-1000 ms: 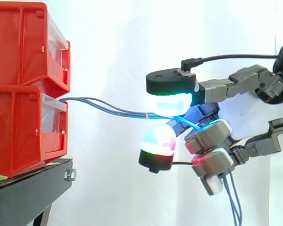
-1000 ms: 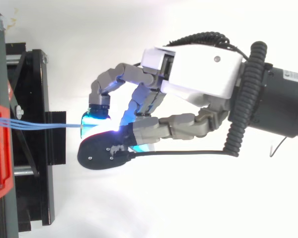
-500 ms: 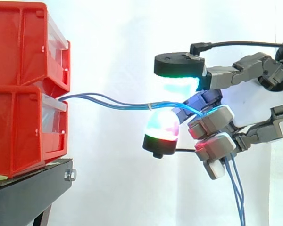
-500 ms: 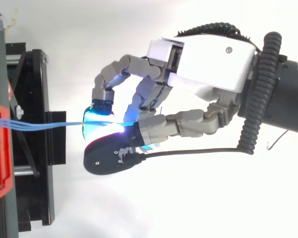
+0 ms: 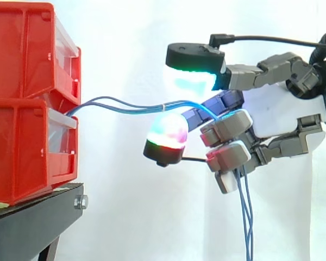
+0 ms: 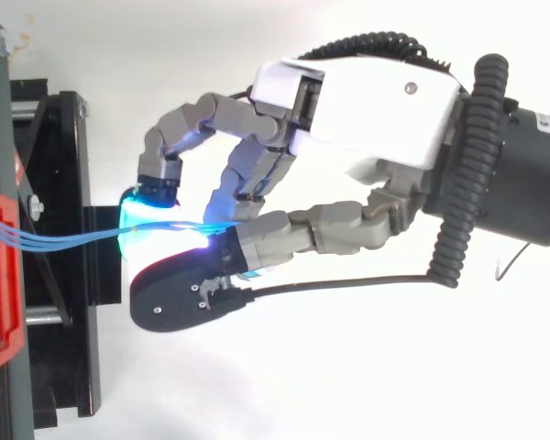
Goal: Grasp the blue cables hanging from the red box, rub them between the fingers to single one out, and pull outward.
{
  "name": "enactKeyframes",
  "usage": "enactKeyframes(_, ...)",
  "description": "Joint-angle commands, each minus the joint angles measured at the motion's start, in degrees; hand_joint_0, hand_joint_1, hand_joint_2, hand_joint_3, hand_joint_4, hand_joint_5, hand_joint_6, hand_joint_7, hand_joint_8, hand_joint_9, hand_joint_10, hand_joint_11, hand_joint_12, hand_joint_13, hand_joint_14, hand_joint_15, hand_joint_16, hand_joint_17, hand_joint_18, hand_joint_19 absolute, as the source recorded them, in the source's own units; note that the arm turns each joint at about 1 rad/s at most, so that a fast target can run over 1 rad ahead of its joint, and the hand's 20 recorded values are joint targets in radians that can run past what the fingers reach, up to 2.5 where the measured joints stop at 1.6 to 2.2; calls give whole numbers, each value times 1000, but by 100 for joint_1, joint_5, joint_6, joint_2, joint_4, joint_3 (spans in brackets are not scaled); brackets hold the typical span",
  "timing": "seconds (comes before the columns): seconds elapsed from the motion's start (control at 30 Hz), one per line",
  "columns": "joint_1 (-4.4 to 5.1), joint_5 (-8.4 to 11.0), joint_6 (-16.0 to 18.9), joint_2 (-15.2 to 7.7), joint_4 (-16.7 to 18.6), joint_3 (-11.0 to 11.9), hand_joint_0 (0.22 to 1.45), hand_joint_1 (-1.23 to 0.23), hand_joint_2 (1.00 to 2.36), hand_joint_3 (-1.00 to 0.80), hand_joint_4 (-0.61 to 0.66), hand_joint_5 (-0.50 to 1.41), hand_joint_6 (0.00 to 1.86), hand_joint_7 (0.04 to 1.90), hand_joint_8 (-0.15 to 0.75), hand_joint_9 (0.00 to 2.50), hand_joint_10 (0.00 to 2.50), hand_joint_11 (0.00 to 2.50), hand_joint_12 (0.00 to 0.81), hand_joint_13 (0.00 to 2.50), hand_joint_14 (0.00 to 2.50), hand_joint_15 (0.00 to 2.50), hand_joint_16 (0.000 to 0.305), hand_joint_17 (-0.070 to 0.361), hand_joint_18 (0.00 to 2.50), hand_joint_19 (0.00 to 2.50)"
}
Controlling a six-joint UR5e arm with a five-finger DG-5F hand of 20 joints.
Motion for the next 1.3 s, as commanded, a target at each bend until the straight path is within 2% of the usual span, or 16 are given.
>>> enactKeyframes(0.0, -12, -5, -2, -7, 353, -227, 543, -635, 1002, -474, 221, -163, 757, 935, 244, 1129, 329, 1461, 342, 1155, 26, 1209, 45, 100, 813, 854)
enactKeyframes(0.03, -12, -14, -2, -7, 458, -271, 544, -635, 1002, -474, 219, -163, 757, 933, 245, 1129, 326, 1464, 342, 1154, 26, 1208, 45, 100, 812, 853)
enactKeyframes(0.07, -12, -14, -2, -7, 792, -455, 544, -635, 1002, -473, 218, -162, 757, 936, 245, 1130, 324, 1466, 347, 1154, 27, 1208, 45, 100, 813, 854)
enactKeyframes(0.13, -21, -5, -2, -7, 1073, -561, 545, -633, 1002, -471, 216, -162, 759, 937, 239, 1131, 318, 1467, 344, 1153, 27, 1208, 45, 100, 812, 855)
enactKeyframes(0.23, -12, -5, -2, 2, 1179, -534, 549, -631, 1002, -467, 217, -162, 766, 942, 237, 1135, 315, 1460, 336, 1152, 28, 1209, 44, 99, 810, 863)
enactKeyframes(0.37, -29, -32, -2, 2, 792, -280, 559, -620, 1004, -448, 211, -164, 785, 925, 236, 1141, 301, 1477, 343, 1152, 27, 1208, 44, 98, 809, 858)
enactKeyframes(0.4, -29, -32, -2, 2, 792, -280, 559, -620, 1004, -448, 209, -164, 787, 923, 236, 1141, 302, 1475, 342, 1152, 27, 1207, 44, 98, 809, 857)
enactKeyframes(0.43, -38, -32, -2, -7, 528, -113, 559, -619, 1004, -443, 214, -164, 789, 920, 238, 1142, 301, 1466, 340, 1153, 27, 1201, 44, 98, 809, 857)
enactKeyframes(0.53, -47, -40, -2, 2, 177, 54, 572, -620, 1007, -418, 206, -167, 801, 925, 233, 1143, 288, 1488, 335, 1149, 28, 1210, 43, 97, 808, 861)
enactKeyframes(0.87, -47, -32, -2, 2, 80, 72, 587, -629, 1016, -242, 181, -169, 892, 948, 239, 1158, 281, 1497, 337, 1149, 29, 1209, 42, 96, 815, 865)
enactKeyframes(0.97, -47, -40, -2, 2, 89, 72, 589, -659, 1017, -160, 168, -162, 914, 924, 276, 1156, 410, 1407, 371, 1173, 25, 1196, 47, 107, 858, 844)
enactKeyframes(1.07, -47, -32, -2, 2, 71, 116, 599, -711, 1016, -132, 131, -161, 919, 941, 277, 1153, 400, 1416, 373, 1165, 26, 1193, 48, 108, 861, 836)
enactKeyframes(1.17, -47, -32, -2, 2, 63, 125, 606, -773, 1017, -138, 115, -166, 922, 942, 271, 1138, 348, 1454, 366, 1152, 26, 1195, 47, 106, 853, 843)
enactKeyframes(1.27, -47, -40, -2, 2, 63, 134, 601, -816, 1014, -269, 148, -174, 919, 942, 242, 1136, 220, 1547, 340, 1125, 28, 1206, 43, 98, 812, 858)
